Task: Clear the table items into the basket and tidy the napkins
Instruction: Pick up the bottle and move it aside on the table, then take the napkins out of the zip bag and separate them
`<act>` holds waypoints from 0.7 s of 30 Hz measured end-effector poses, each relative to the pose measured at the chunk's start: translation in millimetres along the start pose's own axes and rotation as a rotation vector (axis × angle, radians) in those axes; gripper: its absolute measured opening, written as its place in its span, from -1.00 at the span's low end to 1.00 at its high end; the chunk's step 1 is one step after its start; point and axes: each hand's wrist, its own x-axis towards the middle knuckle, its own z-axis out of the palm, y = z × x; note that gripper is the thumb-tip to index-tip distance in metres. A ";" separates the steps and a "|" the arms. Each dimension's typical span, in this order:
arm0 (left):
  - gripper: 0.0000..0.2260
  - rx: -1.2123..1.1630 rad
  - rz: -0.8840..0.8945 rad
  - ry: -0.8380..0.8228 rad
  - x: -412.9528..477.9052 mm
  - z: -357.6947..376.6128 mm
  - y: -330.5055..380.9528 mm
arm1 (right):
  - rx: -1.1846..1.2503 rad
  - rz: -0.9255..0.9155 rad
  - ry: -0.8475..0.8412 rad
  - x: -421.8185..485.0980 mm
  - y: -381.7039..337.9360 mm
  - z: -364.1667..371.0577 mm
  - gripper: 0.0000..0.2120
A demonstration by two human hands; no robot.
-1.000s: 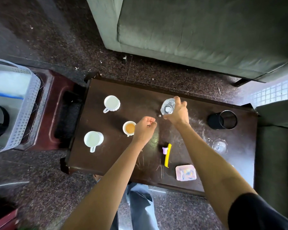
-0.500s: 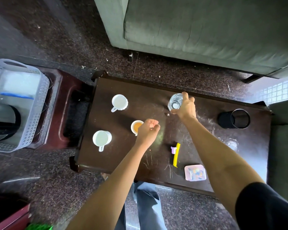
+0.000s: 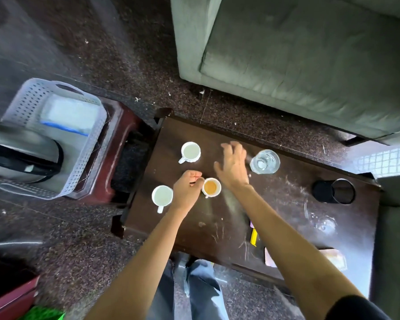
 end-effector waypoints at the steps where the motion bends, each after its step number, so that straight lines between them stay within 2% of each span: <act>1: -0.83 -0.035 -0.014 0.037 2.8 -13.6 -2.4 | 0.025 -0.051 -0.024 3.1 -20.7 3.5 -0.52; 6: -0.87 -0.236 -0.058 0.219 16.4 -89.8 -15.0 | 0.109 -0.283 -0.205 27.6 -131.1 20.4 -0.51; 11: -0.88 -0.411 -0.052 0.452 25.4 -164.3 -27.4 | 0.076 -0.452 -0.346 58.1 -231.5 54.2 -0.54; 16: -0.91 -0.570 -0.093 0.629 38.8 -229.4 -34.4 | -0.150 -0.592 -0.419 89.4 -309.1 96.5 -0.56; 21: -0.86 -0.613 -0.118 0.629 54.3 -268.7 -44.7 | -0.510 -0.606 -0.565 114.4 -352.5 144.8 -0.60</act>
